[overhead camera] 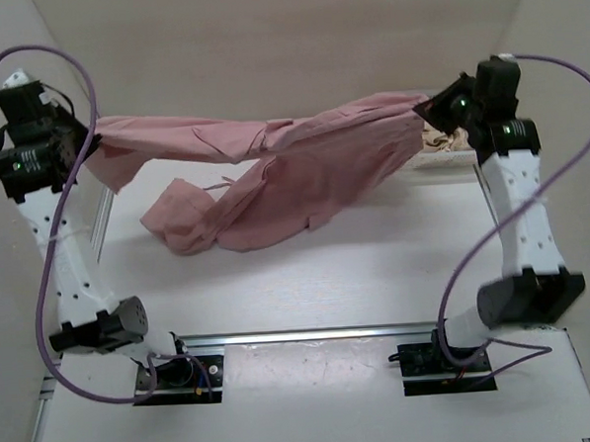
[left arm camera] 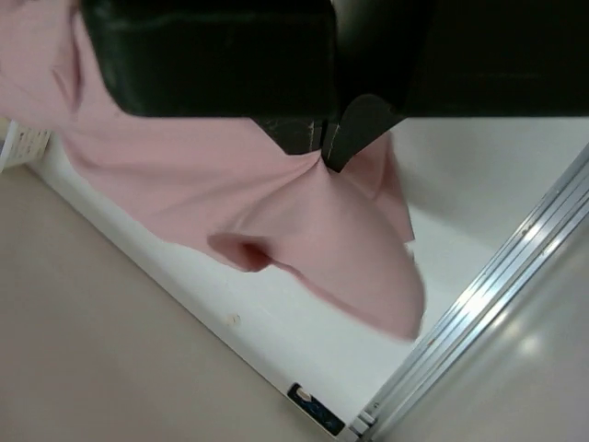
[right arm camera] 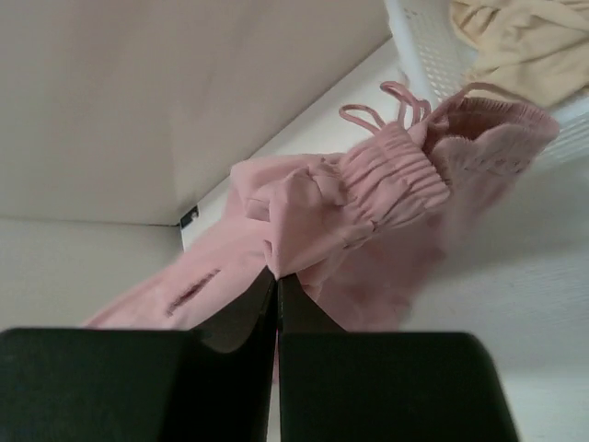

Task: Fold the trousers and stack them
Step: Flatten the trousers out

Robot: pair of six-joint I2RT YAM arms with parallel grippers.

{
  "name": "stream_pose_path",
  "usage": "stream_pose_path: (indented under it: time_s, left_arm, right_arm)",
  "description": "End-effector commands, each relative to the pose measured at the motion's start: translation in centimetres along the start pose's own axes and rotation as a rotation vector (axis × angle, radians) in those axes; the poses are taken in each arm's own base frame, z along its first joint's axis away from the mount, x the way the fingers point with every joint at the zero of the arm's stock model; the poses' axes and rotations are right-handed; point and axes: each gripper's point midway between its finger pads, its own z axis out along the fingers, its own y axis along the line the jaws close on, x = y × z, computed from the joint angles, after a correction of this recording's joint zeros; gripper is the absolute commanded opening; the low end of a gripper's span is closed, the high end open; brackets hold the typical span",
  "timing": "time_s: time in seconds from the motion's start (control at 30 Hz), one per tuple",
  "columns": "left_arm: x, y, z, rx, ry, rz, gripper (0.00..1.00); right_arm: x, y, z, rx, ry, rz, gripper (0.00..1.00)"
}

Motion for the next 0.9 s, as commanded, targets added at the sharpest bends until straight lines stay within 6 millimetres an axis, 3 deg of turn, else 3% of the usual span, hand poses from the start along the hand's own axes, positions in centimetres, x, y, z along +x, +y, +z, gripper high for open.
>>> stream_pose_path:
  time_s: [0.0,0.03,0.07,0.1,0.13,0.17,0.2,0.23,0.27,0.3,0.37,0.43,0.53,0.57,0.6,0.7,0.73,0.8,0.83,0.87]
  left_arm:
    - [0.2,1.6,-4.4,0.012,-0.061,-0.071,0.10]
    - [1.2,2.4,-4.3,-0.005,-0.048,-0.091,0.10]
    - [3.8,4.8,-3.0,-0.096,0.009,-0.154,0.10]
    - [5.1,5.9,-4.8,-0.126,-0.003,-0.187,0.10]
    - [6.7,7.0,-5.1,-0.158,0.010,-0.211,0.15]
    - [8.3,8.2,-5.4,-0.196,0.017,-0.245,0.46]
    - [11.9,9.7,-4.5,-0.237,0.092,-0.242,0.72]
    - [12.9,10.0,-6.0,-0.219,0.058,-0.244,0.93]
    - [14.2,10.5,-6.1,-0.226,0.071,-0.243,1.00]
    - [16.2,11.3,-5.7,-0.248,0.111,-0.242,1.00]
    - [17.1,11.3,-5.7,-0.234,0.133,-0.244,1.00]
    - [17.0,10.6,-5.5,-0.191,0.149,-0.217,1.00]
    - [16.0,10.1,-4.5,-0.171,0.156,-0.179,0.79]
    - [16.0,9.8,-4.0,-0.157,0.166,-0.167,0.62]
    - [16.1,9.9,-3.8,-0.161,0.174,-0.167,0.58]
    - [17.2,10.4,-2.1,-0.178,0.208,-0.168,0.54]
    - [18.7,10.7,-1.4,-0.178,0.257,-0.172,0.54]
    - [20.6,11.1,-0.2,-0.188,0.326,-0.177,0.57]
    - [21.6,11.3,0.2,-0.195,0.360,-0.180,0.71]
    - [23.3,11.9,0.6,-0.211,0.413,-0.184,0.82]
  right_arm:
    - [3.7,-6.5,-3.8,0.162,0.001,-0.023,0.00]
    - [4.7,-8.2,-4.8,0.199,-0.011,-0.022,0.00]
    - [5.0,-8.5,-7.9,0.183,-0.072,-0.020,0.00]
    - [5.9,-10.1,-9.0,0.212,-0.095,-0.021,0.04]
    - [9.4,-14.9,-9.6,0.330,-0.045,0.002,0.36]
    - [9.2,-16.3,-12.8,0.357,-0.152,0.008,0.51]
    - [10.2,-18.2,-14.3,0.408,-0.176,0.027,0.66]
    - [12.9,-21.8,-15.5,0.508,-0.137,0.036,0.77]
    - [13.3,-22.3,-17.5,0.491,-0.199,0.068,0.86]
    - [13.7,-23.1,-18.4,0.507,-0.217,0.077,0.88]
    - [14.0,-23.5,-19.5,0.501,-0.246,0.076,0.91]
    - [13.8,-23.6,-19.2,0.511,-0.232,0.038,0.91]
    - [13.4,-21.8,-17.0,0.488,-0.118,-0.038,0.74]
    - [13.5,-21.2,-15.5,0.479,-0.057,-0.056,0.67]
    - [14.0,-21.0,-14.6,0.460,-0.001,-0.086,0.47]
    - [17.9,-20.9,-11.4,0.392,0.213,-0.038,0.12]
    - [19.1,-21.0,-10.8,0.361,0.258,-0.024,0.08]
    - [21.3,-22.1,-9.7,0.334,0.317,0.012,0.08]
    - [22.5,-21.7,-9.6,0.296,0.365,0.043,0.26]
    - [23.3,-22.2,-9.6,0.305,0.395,0.054,0.37]
